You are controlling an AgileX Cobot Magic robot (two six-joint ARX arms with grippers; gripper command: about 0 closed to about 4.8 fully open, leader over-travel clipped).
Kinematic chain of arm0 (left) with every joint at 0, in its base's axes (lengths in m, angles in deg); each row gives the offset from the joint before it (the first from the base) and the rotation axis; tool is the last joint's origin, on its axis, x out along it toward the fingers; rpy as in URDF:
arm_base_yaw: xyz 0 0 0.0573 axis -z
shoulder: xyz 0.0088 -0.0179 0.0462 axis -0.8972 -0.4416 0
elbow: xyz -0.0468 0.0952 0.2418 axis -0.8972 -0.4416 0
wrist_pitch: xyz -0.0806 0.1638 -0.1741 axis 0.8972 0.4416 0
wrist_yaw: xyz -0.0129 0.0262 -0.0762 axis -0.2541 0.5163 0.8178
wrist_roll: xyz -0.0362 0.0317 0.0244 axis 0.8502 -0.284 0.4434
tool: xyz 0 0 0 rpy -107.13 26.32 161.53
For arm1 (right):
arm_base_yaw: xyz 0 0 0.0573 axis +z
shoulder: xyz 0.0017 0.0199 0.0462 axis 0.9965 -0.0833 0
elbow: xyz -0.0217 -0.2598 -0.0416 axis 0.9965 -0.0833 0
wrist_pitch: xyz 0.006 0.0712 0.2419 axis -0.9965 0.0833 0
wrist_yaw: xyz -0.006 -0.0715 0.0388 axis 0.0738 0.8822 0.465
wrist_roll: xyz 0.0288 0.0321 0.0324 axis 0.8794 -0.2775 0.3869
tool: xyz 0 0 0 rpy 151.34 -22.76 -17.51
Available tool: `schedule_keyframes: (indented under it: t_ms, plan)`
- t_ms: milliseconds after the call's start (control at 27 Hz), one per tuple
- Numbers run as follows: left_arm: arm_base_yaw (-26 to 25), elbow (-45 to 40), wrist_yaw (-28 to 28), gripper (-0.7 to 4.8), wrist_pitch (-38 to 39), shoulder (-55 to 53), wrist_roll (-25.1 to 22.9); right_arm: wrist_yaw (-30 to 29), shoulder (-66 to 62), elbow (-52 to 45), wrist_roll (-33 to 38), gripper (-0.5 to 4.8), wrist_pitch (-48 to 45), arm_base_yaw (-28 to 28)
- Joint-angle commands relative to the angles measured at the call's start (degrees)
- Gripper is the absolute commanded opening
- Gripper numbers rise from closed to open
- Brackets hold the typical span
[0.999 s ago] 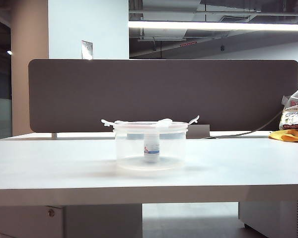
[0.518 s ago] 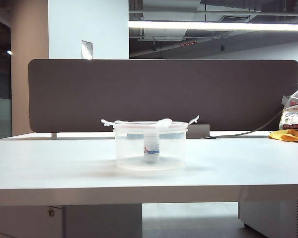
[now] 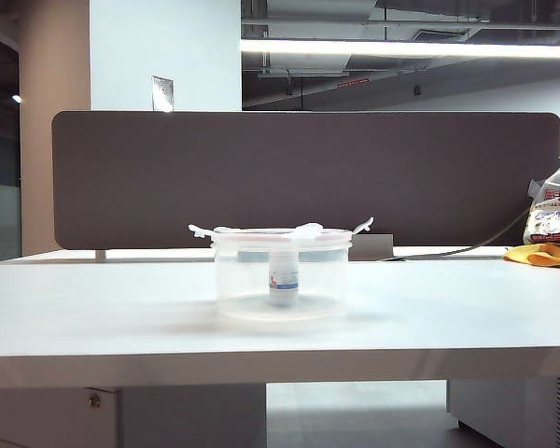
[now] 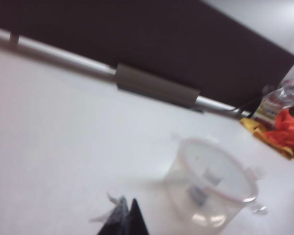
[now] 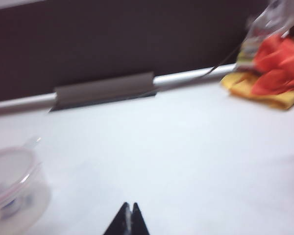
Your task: Remove the lid of the round box, pick up the small white medicine bottle inside, and place it on the table.
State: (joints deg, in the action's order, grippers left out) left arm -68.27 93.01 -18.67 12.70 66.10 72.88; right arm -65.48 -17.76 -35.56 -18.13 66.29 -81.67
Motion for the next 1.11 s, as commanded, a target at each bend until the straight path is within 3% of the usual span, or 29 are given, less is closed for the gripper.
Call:
schedule_keyframes:
  t_ms: [37,333,518,740,888,1110]
  plan:
    - [0.1,3.9,1.1,-0.06,1.4,-0.5,-2.7,-1.4,-6.4,4.2,0.6,-0.02,-0.6,2.3]
    - [0.1,13.8,5.2,-0.06,6.0,-11.2,-6.8,-4.9,-28.1,19.9,0.5,-0.01,0.7,13.5]
    - [0.2,20.1,7.5,-0.06,7.4,-21.8,-9.4,-4.8,-42.8,31.8,-2.0,0.02,7.2,19.4]
    - [0.7,32.0,11.0,-0.06,11.4,-35.3,-15.4,-6.4,-57.1,45.2,-2.7,1.44,15.7,20.3]
    - [4.6,41.1,8.1,-0.06,15.1,-42.7,-18.6,-6.4,-60.5,49.6,-2.7,1.46,16.7,20.3]
    - [14.4,51.0,3.0,-0.06,18.7,-52.6,-22.8,-6.2,-61.2,52.9,-3.6,1.42,17.0,20.3]
